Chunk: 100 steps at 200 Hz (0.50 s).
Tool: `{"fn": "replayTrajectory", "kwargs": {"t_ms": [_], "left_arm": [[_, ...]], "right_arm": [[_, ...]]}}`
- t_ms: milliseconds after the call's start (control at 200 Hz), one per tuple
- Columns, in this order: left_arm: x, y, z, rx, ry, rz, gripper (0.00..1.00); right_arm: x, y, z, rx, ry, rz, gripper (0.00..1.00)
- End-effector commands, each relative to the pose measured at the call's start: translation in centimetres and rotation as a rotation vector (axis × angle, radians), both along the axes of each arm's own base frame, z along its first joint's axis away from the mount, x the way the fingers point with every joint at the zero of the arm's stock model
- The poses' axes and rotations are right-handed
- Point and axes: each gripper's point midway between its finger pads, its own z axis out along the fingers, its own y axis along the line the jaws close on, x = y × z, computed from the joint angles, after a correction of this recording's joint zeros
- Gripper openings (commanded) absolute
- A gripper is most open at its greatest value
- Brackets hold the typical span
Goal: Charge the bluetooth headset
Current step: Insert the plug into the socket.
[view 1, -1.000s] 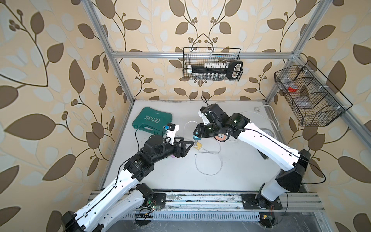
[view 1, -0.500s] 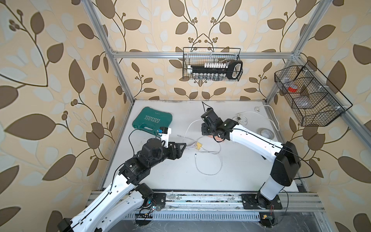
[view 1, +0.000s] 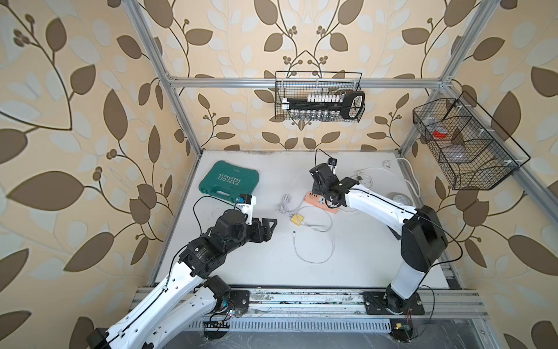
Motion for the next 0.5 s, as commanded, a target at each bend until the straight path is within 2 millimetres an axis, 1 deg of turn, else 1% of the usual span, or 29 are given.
{"fn": "replayTrajectory", "kwargs": {"t_ms": [0, 180, 355, 495], "left_arm": [[0.1, 0.0, 1.7, -0.008, -0.041, -0.003, 0.82], [0.1, 0.0, 1.5, -0.005, -0.036, -0.001, 0.82], [0.1, 0.0, 1.4, -0.008, -0.033, 0.001, 0.82], [0.2, -0.1, 1.4, -0.009, -0.033, 0.002, 0.82]], "right_arm": [[0.2, -0.6, -2.1, 0.005, 0.011, -0.069, 0.36], [0.0, -1.0, -3.6, -0.01, 0.031, -0.092, 0.36], [-0.3, -1.6, -4.3, -0.036, 0.034, -0.106, 0.36], [-0.6, -1.8, -4.8, -0.016, 0.032, -0.138, 0.36]]}}
